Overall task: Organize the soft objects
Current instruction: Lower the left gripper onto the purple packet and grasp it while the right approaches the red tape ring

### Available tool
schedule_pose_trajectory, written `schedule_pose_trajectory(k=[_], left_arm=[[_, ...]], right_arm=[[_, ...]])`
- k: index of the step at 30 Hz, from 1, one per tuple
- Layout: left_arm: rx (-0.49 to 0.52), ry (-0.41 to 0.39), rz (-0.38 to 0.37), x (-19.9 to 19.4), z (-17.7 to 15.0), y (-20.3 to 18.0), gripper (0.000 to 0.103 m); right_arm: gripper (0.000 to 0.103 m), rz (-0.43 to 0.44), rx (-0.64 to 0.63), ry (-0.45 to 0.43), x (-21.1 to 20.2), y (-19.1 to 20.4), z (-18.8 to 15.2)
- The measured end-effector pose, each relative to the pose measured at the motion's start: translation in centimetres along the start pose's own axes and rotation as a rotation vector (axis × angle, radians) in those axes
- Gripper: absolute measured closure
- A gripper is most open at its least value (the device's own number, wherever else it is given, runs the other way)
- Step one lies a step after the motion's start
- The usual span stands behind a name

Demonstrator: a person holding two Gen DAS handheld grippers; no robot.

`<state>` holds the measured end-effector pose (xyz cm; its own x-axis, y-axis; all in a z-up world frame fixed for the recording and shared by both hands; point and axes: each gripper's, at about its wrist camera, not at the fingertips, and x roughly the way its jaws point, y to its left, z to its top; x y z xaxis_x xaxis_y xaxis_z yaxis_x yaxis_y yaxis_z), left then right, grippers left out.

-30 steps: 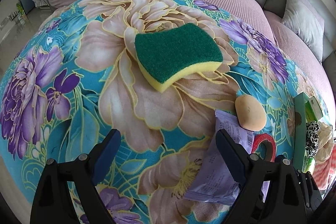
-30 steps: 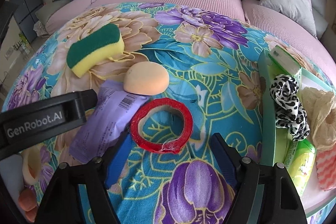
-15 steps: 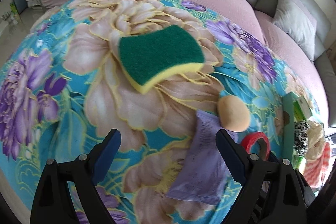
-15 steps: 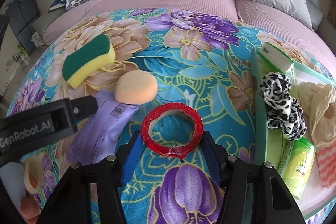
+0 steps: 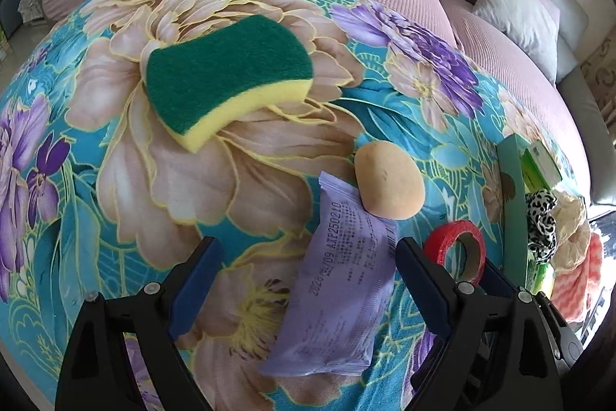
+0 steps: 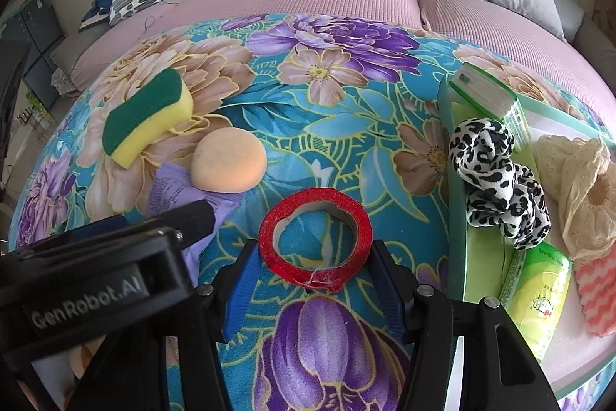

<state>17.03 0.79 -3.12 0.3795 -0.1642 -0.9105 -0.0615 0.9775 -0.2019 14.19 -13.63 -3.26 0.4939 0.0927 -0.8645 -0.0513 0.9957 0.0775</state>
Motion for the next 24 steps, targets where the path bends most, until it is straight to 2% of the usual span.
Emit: schedule_pose_trajectory(k=[5,11,15,24], left_arm=[[0.03,0.003,0.006,0.19,0.08,-0.59,0.011],[0.036,-0.005,0.006,0.12,0.09,-0.71,0.022],[0.039,-0.019,0.008,-0.19,0.03,-0.67,0.049],[0.041,-0.03,0.005,-0.44,-0.07,-0.6,0.05]], right_arm=[[0.043,0.002,0.003,0.002,0.0,-0.01,0.01],[0.043,0.003,0.003,0.003,0.03,-0.03,0.02],[0.043,0.003,0.003,0.003,0.03,-0.04,0.03],[0.043,0.004,0.003,0.004,0.04,-0.04,0.02]])
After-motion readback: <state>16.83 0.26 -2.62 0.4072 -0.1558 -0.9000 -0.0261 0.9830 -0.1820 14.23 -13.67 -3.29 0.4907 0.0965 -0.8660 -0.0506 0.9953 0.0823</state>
